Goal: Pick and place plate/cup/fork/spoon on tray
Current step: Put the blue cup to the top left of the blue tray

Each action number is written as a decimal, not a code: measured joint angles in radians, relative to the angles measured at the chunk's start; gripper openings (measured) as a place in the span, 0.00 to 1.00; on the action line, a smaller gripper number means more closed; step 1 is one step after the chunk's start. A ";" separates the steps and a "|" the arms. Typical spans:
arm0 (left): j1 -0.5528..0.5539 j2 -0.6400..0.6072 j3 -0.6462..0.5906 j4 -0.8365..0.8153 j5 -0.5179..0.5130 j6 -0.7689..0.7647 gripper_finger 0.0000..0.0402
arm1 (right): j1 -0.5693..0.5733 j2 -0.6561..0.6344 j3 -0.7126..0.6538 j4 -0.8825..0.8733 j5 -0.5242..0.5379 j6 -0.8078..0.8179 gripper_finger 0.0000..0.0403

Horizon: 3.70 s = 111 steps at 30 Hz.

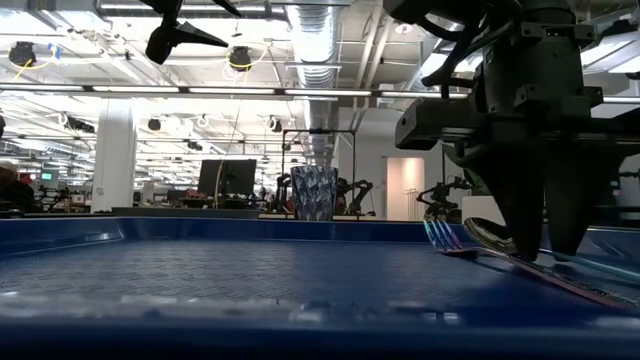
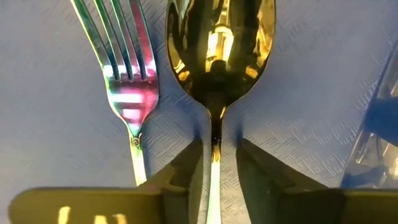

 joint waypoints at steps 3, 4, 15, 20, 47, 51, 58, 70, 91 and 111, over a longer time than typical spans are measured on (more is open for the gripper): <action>0.000 0.000 0.000 0.000 0.000 0.000 0.55 | 0.000 -0.001 0.000 0.000 0.000 -0.001 0.35; 0.000 0.000 0.000 0.000 0.000 0.000 0.55 | 0.000 -0.004 0.000 0.000 0.000 -0.002 0.37; 0.000 0.000 0.000 0.001 0.000 -0.001 0.55 | -0.003 -0.011 0.153 -0.143 -0.016 -0.105 0.47; 0.000 0.000 0.000 0.001 0.000 -0.002 0.55 | -0.045 -0.011 0.320 -0.375 -0.011 -0.300 0.46; 0.000 -0.004 0.000 -0.122 0.001 0.027 0.55 | -0.671 -0.012 0.660 -0.252 0.150 -1.911 0.43; 0.000 -0.004 0.000 -0.136 0.000 0.057 0.55 | -0.704 0.018 0.662 -0.156 0.150 -1.996 0.43; 0.000 -0.005 0.000 -0.194 0.000 0.063 0.55 | -0.716 0.133 0.660 -0.109 0.129 -2.058 0.43; 0.000 -0.009 0.000 -0.230 -0.056 -0.048 0.55 | -0.760 0.179 0.662 -0.058 0.095 -2.258 0.44; 0.001 -0.009 0.000 -0.331 -0.145 -0.094 0.55 | -0.765 0.247 0.665 -0.079 0.099 -2.311 0.04; 0.254 -0.219 0.000 -0.611 -0.104 -0.102 0.55 | -0.498 0.227 0.984 -0.184 0.139 -2.445 0.03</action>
